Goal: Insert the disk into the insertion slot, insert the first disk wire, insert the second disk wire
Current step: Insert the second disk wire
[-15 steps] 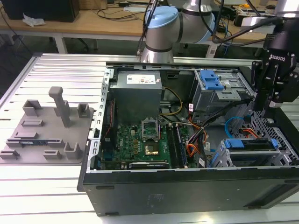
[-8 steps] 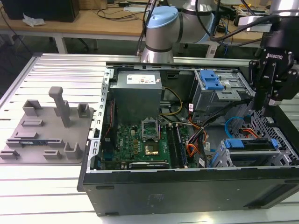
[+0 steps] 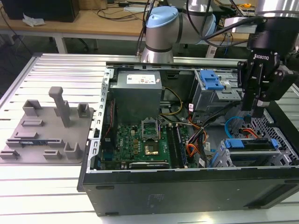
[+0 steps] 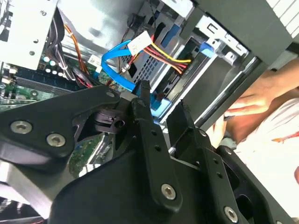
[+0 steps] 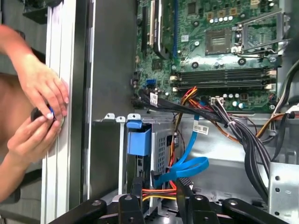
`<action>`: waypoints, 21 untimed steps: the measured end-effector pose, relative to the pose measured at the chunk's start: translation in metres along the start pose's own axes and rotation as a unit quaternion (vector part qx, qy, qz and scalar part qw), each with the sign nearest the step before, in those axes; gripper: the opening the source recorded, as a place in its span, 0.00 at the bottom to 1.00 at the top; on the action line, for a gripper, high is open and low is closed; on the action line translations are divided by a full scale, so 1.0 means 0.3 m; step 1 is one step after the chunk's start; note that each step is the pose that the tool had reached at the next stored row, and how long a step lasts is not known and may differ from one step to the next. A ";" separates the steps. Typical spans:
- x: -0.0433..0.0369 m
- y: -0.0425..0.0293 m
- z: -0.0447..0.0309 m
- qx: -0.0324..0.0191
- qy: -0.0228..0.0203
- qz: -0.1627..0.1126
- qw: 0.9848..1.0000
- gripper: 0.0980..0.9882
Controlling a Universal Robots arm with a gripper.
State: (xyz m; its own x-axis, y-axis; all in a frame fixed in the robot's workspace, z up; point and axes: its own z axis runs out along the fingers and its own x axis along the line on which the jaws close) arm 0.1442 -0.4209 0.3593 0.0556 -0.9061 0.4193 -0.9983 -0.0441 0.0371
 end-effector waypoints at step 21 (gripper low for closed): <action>0.004 0.055 0.020 0.028 0.012 -0.063 0.998 0.37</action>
State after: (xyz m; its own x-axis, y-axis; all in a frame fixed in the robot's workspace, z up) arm 0.1276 -0.4252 0.3549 0.1794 -0.8817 0.4365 -0.9828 -0.1803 0.0398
